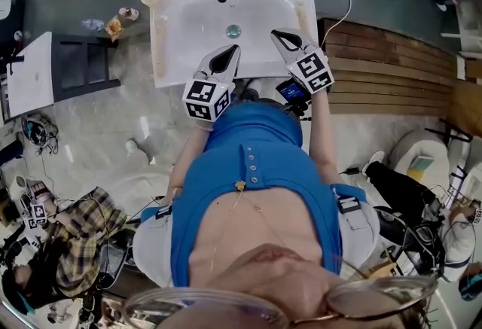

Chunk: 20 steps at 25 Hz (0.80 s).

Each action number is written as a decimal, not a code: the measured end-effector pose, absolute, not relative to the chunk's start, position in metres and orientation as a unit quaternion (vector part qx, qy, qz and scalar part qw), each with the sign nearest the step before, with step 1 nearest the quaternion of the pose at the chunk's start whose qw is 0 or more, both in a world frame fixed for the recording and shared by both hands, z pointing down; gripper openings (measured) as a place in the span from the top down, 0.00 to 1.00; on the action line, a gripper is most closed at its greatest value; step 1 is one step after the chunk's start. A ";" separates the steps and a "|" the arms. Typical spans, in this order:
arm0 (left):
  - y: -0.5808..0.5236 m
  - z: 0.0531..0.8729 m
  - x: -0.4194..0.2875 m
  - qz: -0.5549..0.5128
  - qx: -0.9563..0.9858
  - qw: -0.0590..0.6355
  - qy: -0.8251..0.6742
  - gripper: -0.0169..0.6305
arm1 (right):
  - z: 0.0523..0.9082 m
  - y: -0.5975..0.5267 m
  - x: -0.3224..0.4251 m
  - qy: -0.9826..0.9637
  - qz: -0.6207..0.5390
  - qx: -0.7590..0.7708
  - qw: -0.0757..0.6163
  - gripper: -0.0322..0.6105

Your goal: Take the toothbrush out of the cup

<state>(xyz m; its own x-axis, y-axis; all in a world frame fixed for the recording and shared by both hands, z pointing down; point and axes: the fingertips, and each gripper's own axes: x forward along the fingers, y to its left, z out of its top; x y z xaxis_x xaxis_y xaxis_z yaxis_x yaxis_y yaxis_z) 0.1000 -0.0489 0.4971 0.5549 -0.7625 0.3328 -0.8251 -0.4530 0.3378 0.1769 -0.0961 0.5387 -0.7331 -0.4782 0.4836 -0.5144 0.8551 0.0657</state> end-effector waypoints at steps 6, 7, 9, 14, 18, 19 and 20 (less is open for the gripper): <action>-0.051 0.494 0.103 0.067 0.856 0.223 -0.462 0.97 | 0.517 -0.081 0.150 -0.946 0.017 0.220 0.236 0.95; -0.051 0.492 0.104 0.067 0.857 0.220 -0.461 0.97 | 0.513 -0.079 0.147 -0.949 0.014 0.214 0.233 0.95; -0.053 0.490 0.106 0.067 0.860 0.214 -0.459 0.97 | 0.506 -0.076 0.142 -0.953 0.008 0.204 0.226 0.95; -0.054 0.480 0.109 0.061 0.865 0.197 -0.458 0.97 | 0.485 -0.067 0.134 -0.964 0.000 0.191 0.184 0.95; -0.053 0.462 0.109 0.050 0.870 0.173 -0.459 0.97 | 0.463 -0.063 0.131 -0.973 0.006 0.192 0.130 0.95; -0.054 0.456 0.108 0.046 0.872 0.166 -0.458 0.97 | 0.458 -0.062 0.131 -0.974 0.007 0.192 0.117 0.95; -0.054 0.451 0.108 0.043 0.873 0.160 -0.458 0.97 | 0.454 -0.062 0.131 -0.976 0.009 0.193 0.106 0.95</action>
<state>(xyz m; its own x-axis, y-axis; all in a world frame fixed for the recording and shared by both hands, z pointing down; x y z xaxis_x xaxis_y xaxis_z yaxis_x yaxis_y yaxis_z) 0.1081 -0.0544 0.4510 0.5771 -0.7858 0.2225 -0.8136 -0.5295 0.2403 0.1305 -0.0625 0.4536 -0.9034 -0.3737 0.2101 -0.3776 0.9257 0.0231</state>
